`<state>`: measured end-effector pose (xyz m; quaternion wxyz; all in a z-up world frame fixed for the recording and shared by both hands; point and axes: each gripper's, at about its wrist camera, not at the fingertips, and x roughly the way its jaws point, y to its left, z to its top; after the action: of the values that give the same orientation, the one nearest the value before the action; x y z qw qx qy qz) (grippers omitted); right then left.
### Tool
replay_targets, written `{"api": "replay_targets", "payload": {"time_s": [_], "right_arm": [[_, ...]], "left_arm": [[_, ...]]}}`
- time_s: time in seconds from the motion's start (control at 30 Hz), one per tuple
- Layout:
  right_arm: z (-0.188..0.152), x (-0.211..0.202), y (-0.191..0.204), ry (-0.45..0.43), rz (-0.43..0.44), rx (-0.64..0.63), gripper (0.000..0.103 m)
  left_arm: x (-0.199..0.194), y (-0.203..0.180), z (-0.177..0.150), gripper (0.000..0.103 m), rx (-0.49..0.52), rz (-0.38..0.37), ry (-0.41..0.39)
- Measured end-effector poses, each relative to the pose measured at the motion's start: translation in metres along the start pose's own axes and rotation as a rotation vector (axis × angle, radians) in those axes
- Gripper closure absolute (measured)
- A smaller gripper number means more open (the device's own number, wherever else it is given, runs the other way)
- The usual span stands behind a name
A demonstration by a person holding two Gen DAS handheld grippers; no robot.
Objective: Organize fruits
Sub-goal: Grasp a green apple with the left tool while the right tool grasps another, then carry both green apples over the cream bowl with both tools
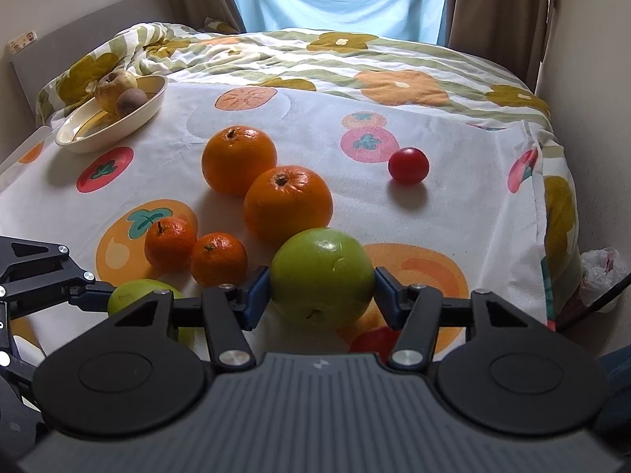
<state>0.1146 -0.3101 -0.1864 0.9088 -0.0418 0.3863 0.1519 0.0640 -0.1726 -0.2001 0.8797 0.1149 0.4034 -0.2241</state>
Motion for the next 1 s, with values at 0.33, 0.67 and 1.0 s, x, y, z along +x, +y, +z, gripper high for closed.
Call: {"api": "replay_targets", "payload": {"time_s": [0.33,0.67,1.0], "right_arm": [[0.000,-0.010,0.005,-0.003,0.002,0.009,0.032],[0.013,-0.040,0.018,-0.031,0.008,0.007,0.032],[0.042,-0.066,0.058,-0.061,0.024,-0.021,0.032]], "left_arm": [[-0.012,0.005,-0.005,0.046,-0.024,0.015,-0.015],[-0.046,0.015,-0.001,0.046,-0.066,0.060,-0.058],[-0.098,0.057,0.000,0.046,-0.152,0.150,-0.127]]}}
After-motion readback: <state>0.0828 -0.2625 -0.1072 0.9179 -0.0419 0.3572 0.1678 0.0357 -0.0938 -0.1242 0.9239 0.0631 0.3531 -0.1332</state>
